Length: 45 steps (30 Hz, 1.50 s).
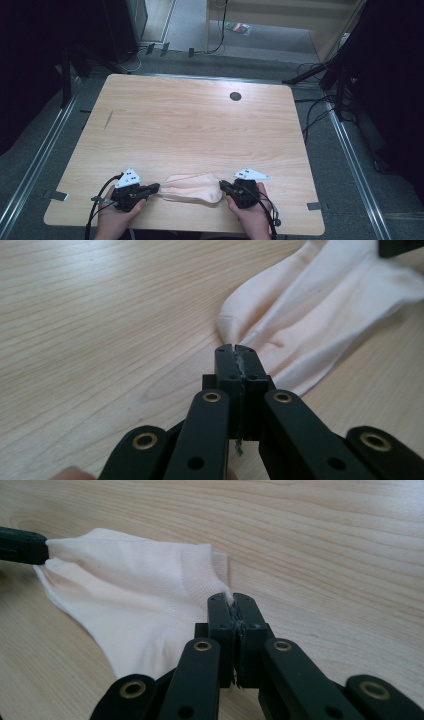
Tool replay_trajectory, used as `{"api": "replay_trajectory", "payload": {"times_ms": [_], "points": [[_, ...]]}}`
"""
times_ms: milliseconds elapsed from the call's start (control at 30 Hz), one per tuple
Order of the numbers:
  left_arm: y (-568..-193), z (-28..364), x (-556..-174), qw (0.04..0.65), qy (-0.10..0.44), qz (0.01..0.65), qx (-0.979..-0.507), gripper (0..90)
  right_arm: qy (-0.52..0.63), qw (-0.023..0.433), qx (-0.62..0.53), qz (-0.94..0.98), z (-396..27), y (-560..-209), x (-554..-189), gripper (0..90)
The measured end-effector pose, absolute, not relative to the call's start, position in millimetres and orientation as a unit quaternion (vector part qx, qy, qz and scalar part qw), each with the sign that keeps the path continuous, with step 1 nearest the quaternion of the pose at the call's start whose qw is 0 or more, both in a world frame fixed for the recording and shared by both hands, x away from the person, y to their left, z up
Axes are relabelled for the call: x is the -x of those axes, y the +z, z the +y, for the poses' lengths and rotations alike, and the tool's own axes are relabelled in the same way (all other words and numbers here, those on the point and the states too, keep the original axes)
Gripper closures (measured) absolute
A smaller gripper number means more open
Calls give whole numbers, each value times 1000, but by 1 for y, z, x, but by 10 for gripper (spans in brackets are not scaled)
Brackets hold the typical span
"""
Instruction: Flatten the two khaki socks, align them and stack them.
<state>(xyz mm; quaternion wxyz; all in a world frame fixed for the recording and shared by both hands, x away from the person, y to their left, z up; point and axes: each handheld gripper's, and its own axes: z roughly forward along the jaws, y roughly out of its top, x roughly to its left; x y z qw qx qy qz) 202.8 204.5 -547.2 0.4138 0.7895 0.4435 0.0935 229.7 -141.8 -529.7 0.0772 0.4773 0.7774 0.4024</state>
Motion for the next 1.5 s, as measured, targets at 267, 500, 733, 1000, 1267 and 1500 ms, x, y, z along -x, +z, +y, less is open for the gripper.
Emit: {"api": "replay_trajectory", "payload": {"times_ms": [267, 500, 733, 1000, 1267, 1500], "points": [[-538, 210, -200, 439, 112, 447, -771, 900, 423, 85, -480, 764, -143, -524, -230, 889], [-542, 209, -207, 438, 121, 461, -763, 900, 405, 81, -478, 775, -137, -532, -232, 888], [-544, 210, -210, 450, 98, 462, -758, 886, 417, 71, -473, 773, -138, -534, -232, 741], [-540, 211, -215, 489, 99, 466, -731, 678, 459, 78, -476, 746, -144, -526, -225, 733], [-542, 202, -234, 471, 57, 467, -747, 900, 423, 49, -498, 755, -139, -541, -230, 859], [-548, 199, -239, 456, 62, 466, -756, 900, 409, 63, -497, 763, -137, -542, -229, 853]]}}
